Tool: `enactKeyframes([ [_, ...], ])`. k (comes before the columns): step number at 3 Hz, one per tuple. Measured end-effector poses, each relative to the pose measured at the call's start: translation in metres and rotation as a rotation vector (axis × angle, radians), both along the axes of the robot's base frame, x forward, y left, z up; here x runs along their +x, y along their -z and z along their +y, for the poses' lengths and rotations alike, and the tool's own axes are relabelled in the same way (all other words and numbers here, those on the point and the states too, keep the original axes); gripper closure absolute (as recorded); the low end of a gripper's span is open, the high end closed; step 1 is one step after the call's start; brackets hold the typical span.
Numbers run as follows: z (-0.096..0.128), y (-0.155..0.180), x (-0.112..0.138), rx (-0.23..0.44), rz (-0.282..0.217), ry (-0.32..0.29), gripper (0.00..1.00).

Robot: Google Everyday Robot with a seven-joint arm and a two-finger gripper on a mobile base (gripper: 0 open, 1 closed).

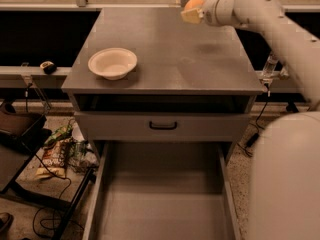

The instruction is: Place orange into middle drawer

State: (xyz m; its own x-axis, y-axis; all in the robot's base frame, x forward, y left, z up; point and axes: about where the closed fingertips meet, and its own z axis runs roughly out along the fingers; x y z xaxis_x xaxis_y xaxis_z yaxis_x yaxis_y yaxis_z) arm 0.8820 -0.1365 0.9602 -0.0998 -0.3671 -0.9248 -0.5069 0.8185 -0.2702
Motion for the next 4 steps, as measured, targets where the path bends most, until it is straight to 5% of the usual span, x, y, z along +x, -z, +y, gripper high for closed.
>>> enactKeyframes([
  [1,-0.037,-0.076,-0.048,0.024,-0.107,0.114,1.0],
  [2,-0.064,-0.134,-0.129,0.035,-0.14,0.212,1.0],
  [4,-0.077,-0.019,-0.242,-0.004,0.133,0.217,1.0],
])
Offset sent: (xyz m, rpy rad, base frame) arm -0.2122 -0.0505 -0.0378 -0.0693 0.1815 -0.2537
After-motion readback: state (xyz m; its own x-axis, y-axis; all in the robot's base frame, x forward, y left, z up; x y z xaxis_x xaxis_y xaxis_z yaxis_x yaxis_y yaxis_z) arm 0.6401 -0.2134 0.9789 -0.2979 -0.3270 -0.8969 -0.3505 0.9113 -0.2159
